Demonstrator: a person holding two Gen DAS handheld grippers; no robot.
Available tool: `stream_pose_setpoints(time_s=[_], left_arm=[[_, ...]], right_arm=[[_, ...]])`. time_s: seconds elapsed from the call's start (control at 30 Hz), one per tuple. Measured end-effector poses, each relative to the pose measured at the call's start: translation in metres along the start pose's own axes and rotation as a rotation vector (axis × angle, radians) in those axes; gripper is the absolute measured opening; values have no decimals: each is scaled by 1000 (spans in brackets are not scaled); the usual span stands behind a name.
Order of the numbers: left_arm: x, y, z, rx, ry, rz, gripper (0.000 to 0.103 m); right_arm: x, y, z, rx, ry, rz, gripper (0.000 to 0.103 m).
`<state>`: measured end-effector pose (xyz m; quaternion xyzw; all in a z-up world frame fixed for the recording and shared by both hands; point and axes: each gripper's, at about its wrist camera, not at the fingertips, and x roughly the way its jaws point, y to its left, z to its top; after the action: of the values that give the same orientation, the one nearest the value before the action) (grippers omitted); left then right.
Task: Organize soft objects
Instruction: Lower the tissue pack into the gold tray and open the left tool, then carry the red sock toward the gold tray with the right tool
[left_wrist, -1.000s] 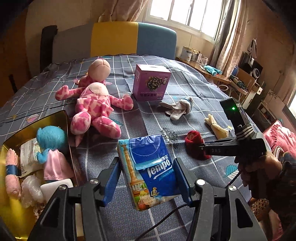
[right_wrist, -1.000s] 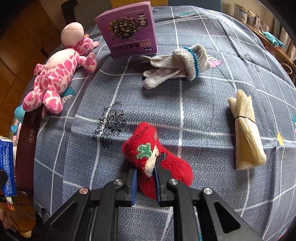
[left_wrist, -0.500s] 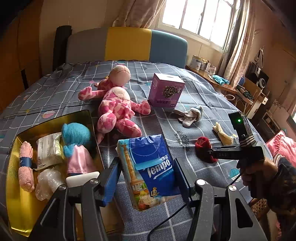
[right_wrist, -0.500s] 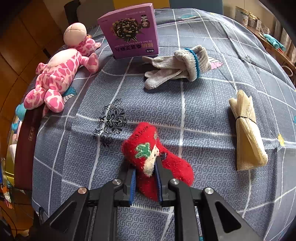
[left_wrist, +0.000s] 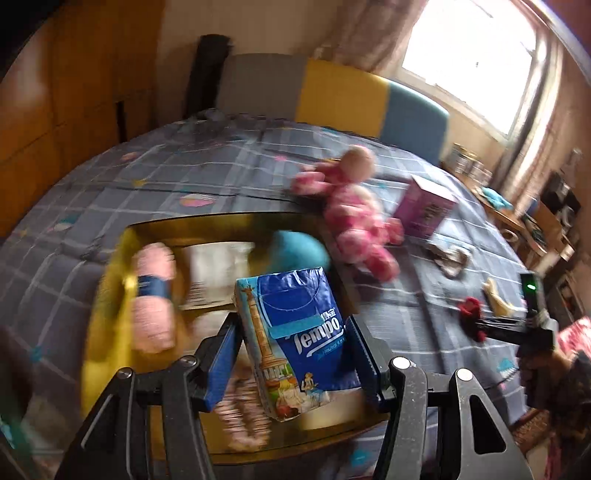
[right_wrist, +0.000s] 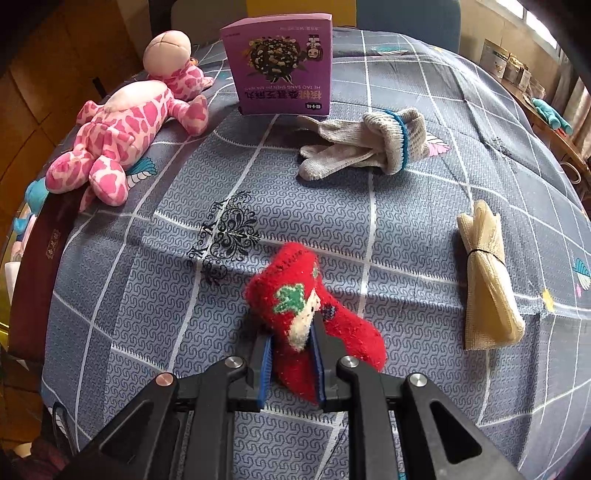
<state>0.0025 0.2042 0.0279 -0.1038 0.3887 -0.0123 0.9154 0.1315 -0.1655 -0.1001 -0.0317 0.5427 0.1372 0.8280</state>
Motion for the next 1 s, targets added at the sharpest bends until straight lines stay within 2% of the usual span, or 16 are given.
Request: stream_pose_setpoints(time_s=[0.1,0.2,0.3,0.37,0.57,0.63,0.93,1.0], left_arm=[[-9,46,-4,-53,-3,99,58],[-10,89,-15,-97,30,194,58],[-5,117,-27,-117,71,260,58],[2,127,-35,-126,100,274,59],[26,134,-51,-148,150,284,63],[31,134,-54,-148,160,283,68],[20,126,-56,-153,104,327,70],[17,120,-52,-154,81,357,70]], right_arm=[[-1,1,0,-9,0,-6,17],[-2,2,-1,-13,0,-9,17],[-1,3,0,-14,1,-10,17],[-1,3,0,-14,1,-10,17],[-2,3,0,-12,2,-10,17],[-2,3,0,-13,3,-10,17],[-2,3,0,-29,2,-22,17],[-1,5,0,-35,2,-27,17]])
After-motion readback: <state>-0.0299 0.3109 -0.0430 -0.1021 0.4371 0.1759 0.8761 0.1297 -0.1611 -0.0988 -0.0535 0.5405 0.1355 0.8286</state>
